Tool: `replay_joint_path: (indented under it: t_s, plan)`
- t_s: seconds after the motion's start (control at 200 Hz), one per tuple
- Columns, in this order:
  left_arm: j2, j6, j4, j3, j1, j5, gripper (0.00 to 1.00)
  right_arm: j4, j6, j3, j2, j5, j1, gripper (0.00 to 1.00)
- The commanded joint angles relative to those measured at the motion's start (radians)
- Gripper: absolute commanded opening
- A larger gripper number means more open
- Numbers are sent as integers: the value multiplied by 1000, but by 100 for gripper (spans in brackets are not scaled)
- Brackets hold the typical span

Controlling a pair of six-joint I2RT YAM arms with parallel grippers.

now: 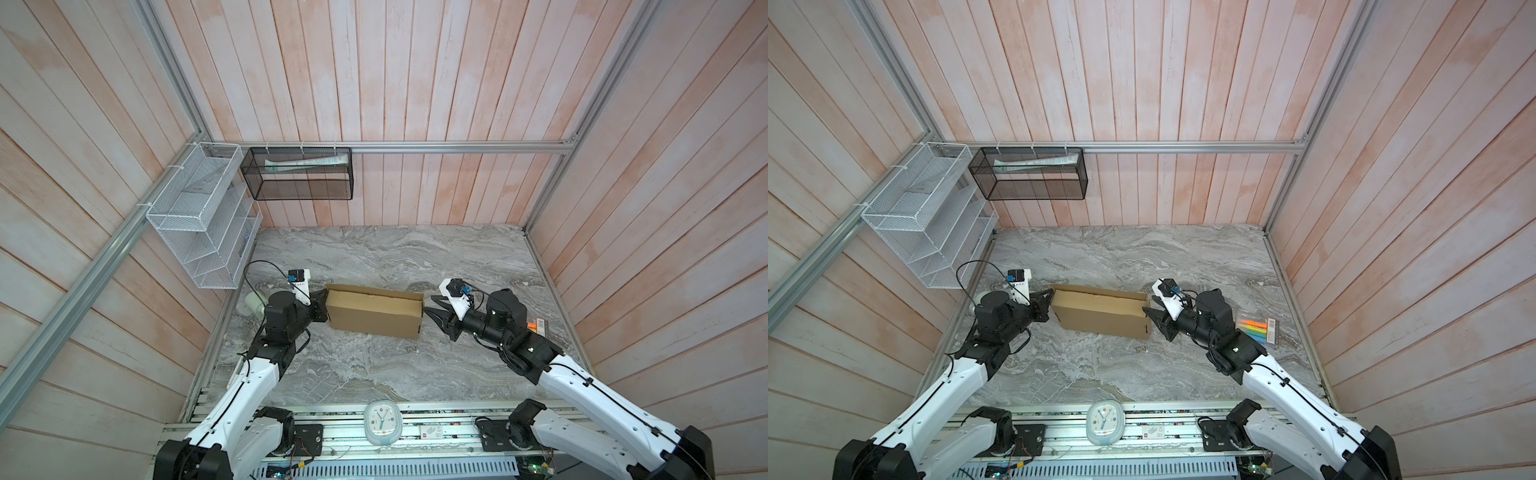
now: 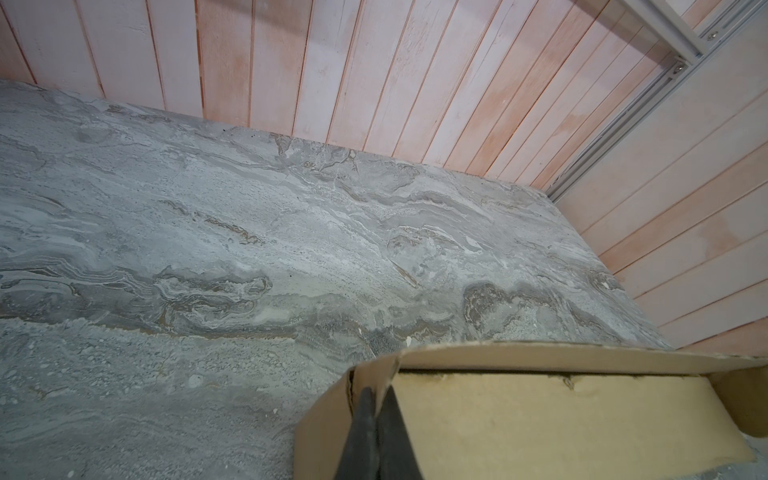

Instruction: Fold the paper box

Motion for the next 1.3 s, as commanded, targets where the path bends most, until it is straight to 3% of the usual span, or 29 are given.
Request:
replay_joint_path:
  t_s: [0.0, 1.295]
  plan:
    - [8, -1, -110, 0, -6, 8, 0, -52, 53, 43, 22, -29, 8, 41]
    - [-3, -8, -114, -19, -8, 10, 0, -65, 42, -2, 108, -21, -9, 41]
